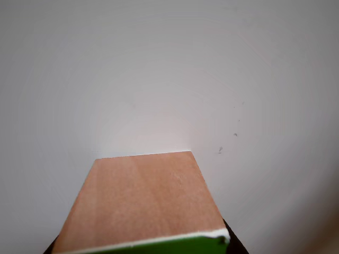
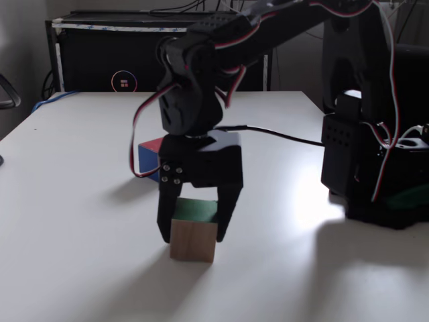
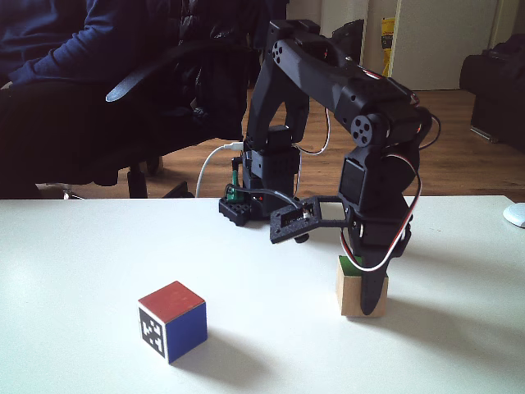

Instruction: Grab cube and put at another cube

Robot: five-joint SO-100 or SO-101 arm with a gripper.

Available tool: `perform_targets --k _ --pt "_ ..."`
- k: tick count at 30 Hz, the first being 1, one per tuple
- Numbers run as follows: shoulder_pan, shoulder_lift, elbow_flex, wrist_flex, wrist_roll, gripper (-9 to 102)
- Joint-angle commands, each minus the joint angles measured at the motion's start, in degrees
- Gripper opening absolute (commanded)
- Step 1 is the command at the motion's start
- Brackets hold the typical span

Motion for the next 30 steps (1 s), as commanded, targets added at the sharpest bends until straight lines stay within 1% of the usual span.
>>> perform_targets --k 1,8,14,22,30 --pt "-0.97 3.6 0.26 -0.26 0.35 13" --pt "-0.79 11.95 1.85 0.79 -0.35 13" --pt "1.14 18.54 2.11 2.55 -1.93 13" --pt "6.77 21.01 -1.76 5.62 -5.71 13" --pt "13.27 22.59 -4.48 6.24 -9.84 13"
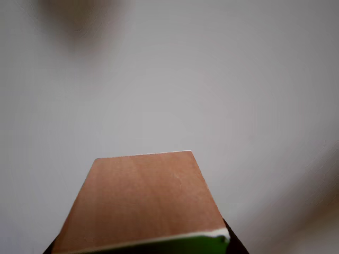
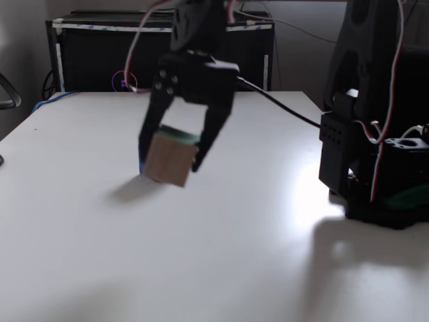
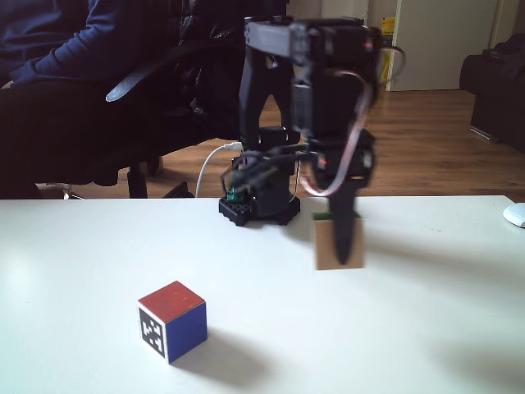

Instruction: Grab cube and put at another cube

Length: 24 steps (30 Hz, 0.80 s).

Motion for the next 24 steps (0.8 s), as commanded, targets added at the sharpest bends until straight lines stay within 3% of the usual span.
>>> perform_targets --k 1,24 --pt "2.37 2.72 -3.78 0.18 -1.41 13" --pt "20.04 -4.31 -6.77 -1.14 -10.46 13"
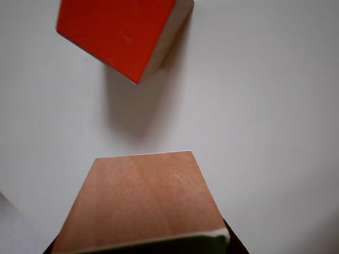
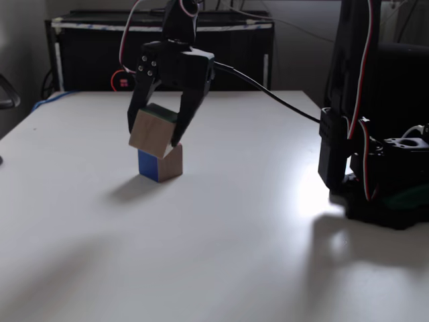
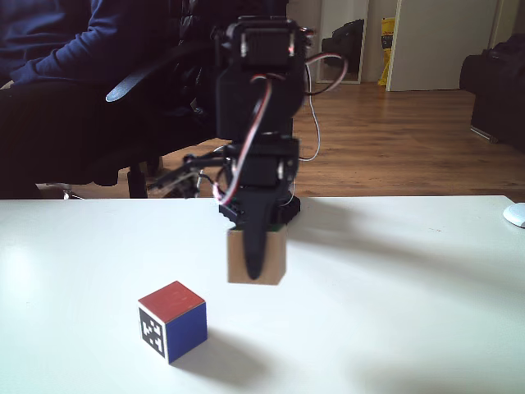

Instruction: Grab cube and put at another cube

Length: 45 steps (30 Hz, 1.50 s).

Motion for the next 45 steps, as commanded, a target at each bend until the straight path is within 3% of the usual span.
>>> perform_targets --k 1,21,38,45 --pt "2.9 0.26 -1.93 -0.97 -1.14 13" --pt "13.45 -4.13 -3.78 -2.37 -6.24 13" --pt "16.7 -12.83 -10.81 -1.32 -7.82 13" --pt "15.64 -14.06 -11.34 1.05 -8.96 18"
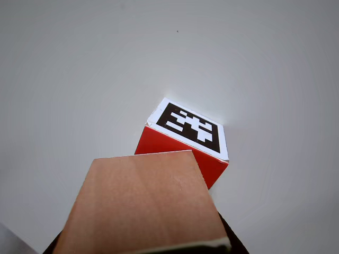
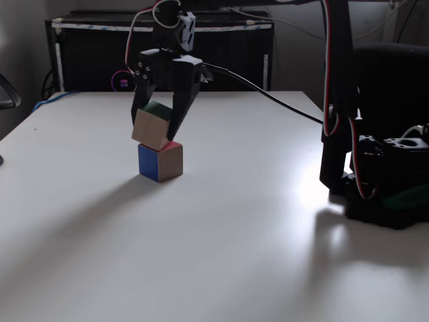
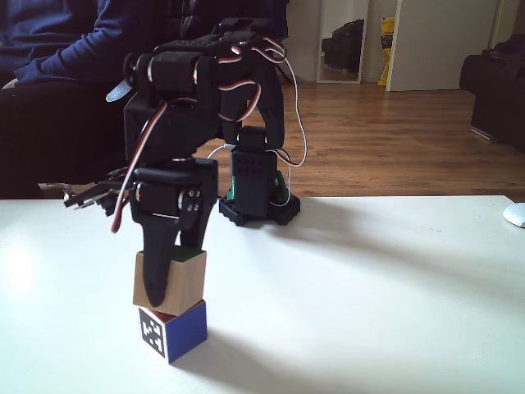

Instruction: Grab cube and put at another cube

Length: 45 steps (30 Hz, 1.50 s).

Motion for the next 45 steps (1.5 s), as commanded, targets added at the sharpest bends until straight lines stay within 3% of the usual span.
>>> perform_targets --k 1,7,19,37,41,45 --pt "-0.88 -0.26 -1.14 2.02 -0.88 20" --pt "-1.76 -0.53 -1.58 4.31 -1.58 31" --pt "-0.18 -4.04 -8.17 8.26 -0.09 43" --pt "0.18 -1.76 -11.51 15.73 -1.41 47" --pt "-1.14 4.66 -10.28 19.42 -2.2 48" --pt "-3.96 18.37 -0.26 17.84 -2.02 49"
